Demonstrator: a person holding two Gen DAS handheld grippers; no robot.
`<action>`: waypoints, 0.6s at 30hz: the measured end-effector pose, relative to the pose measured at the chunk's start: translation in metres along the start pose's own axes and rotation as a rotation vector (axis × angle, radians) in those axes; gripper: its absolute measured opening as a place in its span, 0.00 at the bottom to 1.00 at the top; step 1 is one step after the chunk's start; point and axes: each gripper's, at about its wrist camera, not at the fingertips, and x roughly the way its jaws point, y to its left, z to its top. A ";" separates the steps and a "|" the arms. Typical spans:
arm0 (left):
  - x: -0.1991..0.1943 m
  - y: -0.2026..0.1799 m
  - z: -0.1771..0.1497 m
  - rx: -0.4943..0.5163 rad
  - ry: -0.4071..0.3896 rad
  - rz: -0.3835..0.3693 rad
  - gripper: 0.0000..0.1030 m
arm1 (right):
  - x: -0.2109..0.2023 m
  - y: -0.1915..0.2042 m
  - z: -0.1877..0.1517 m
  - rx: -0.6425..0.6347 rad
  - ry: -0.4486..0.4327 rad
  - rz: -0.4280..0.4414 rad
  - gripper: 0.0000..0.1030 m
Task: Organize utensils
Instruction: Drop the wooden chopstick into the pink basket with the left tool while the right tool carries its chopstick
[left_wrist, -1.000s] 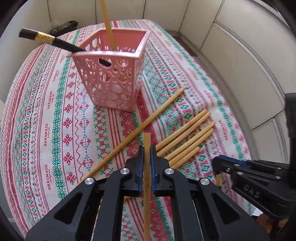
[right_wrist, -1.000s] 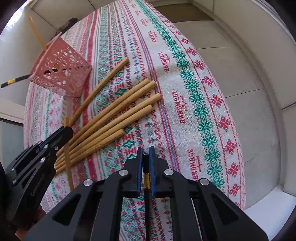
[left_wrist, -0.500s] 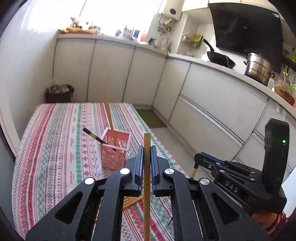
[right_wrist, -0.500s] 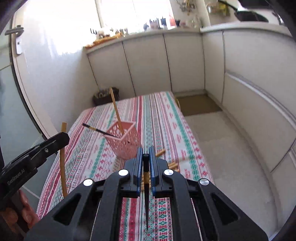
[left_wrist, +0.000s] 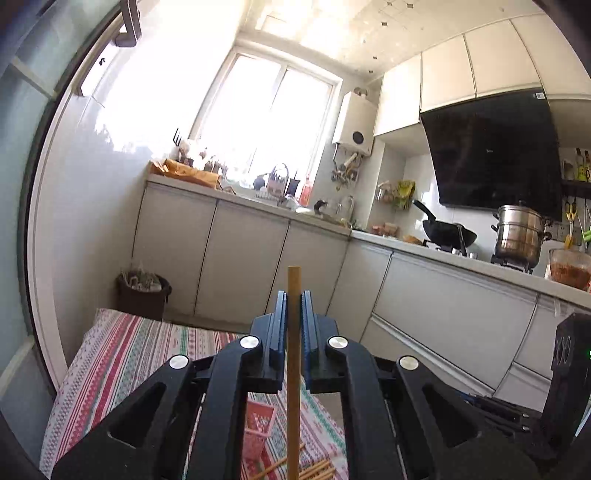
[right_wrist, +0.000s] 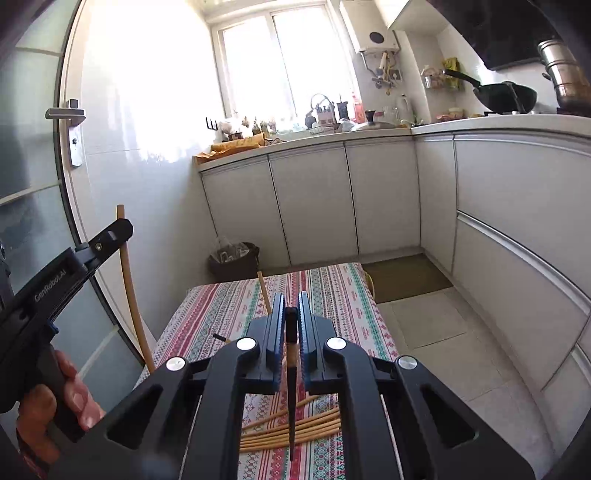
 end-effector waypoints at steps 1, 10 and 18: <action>0.005 -0.001 0.007 -0.002 -0.025 0.005 0.06 | 0.000 0.001 0.007 -0.002 -0.005 0.005 0.07; 0.067 -0.008 0.024 0.058 -0.177 0.106 0.06 | 0.033 -0.003 0.033 0.013 -0.089 0.045 0.07; 0.133 0.020 -0.017 0.040 -0.158 0.165 0.06 | 0.085 -0.009 0.043 0.021 -0.114 0.068 0.07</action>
